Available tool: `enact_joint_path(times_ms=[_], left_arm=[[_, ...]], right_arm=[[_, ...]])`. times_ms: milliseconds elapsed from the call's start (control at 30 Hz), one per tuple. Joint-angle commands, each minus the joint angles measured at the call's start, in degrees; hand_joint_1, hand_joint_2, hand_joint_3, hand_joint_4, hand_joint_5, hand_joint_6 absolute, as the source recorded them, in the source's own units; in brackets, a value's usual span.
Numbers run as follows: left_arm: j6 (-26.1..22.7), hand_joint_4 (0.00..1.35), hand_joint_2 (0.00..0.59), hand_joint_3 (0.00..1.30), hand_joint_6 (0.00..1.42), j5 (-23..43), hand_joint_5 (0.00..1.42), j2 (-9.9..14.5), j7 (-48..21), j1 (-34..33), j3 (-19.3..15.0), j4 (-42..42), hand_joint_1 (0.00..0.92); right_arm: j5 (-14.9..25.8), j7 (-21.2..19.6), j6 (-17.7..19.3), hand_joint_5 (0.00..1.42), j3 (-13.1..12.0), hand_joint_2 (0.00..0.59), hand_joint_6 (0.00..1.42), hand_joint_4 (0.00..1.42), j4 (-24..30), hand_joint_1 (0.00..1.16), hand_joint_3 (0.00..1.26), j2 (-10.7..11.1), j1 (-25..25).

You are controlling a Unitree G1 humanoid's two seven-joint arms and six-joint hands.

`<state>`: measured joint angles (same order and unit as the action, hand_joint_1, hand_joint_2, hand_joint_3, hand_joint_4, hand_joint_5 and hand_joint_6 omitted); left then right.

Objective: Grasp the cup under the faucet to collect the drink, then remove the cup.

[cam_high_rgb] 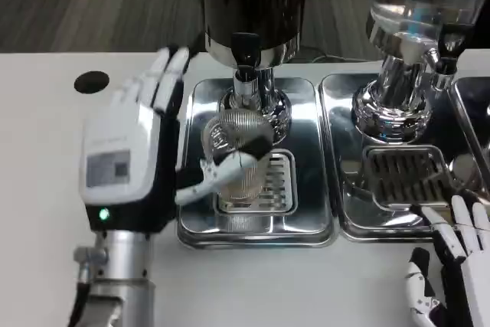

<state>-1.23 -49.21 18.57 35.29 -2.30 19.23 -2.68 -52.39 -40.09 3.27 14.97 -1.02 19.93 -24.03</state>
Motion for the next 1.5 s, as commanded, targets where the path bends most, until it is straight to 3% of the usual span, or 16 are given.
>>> enact_joint_path(times_ms=[33,267,567,700,1033,1133,1500], left_arm=[[0.28,0.01,0.039,0.18,0.25,0.27,0.21,1.31,-7.27,-0.63,-2.27,-6.86,0.0],[-1.65,0.02,0.041,0.23,0.25,-1.83,0.22,0.0,-14.91,-3.11,-2.98,-9.89,0.0],[-3.71,0.06,0.051,0.31,0.3,-2.1,0.28,-1.98,-22.46,-8.47,-1.28,-6.31,0.0],[-3.51,0.17,0.06,0.4,0.37,-2.18,0.38,-2.82,-22.33,-8.8,-0.38,-4.51,0.0],[-0.67,0.41,0.079,0.63,0.61,-1.54,0.6,-1.62,-18.51,-5.38,-2.07,-5.58,0.0],[0.16,0.41,0.084,0.64,0.53,-1.83,0.51,-1.46,-16.99,-4.01,-2.67,-5.39,0.0],[0.88,0.41,0.084,0.63,0.51,-2.17,0.5,-1.68,-15.27,-2.55,-2.45,-3.85,0.0]], right_arm=[[-2.05,0.01,-0.84,0.0,0.01,0.553,0.07,0.02,3.27,0.04,0.16,0.54,-1.68],[-4.25,0.23,-1.48,0.0,0.07,0.555,0.05,0.02,5.07,0.05,0.14,0.85,-2.92],[-2.97,-0.02,-0.86,0.0,-1.08,0.551,0.05,0.01,5.03,0.06,0.16,0.97,-4.2],[-2.62,0.11,-0.72,0.0,-1.06,0.55,0.05,0.01,4.81,0.07,0.17,0.79,-4.14],[-2.62,0.79,-1.2,0.0,0.44,0.55,0.06,0.01,3.49,0.08,0.17,0.01,-2.33],[-2.75,1.11,-1.43,0.0,0.9,0.55,0.06,0.01,3.34,0.08,0.17,-0.26,-1.7],[-1.08,1.49,-1.03,0.0,-0.11,0.554,0.06,0.02,4.08,0.07,0.17,-0.01,-1.75]])
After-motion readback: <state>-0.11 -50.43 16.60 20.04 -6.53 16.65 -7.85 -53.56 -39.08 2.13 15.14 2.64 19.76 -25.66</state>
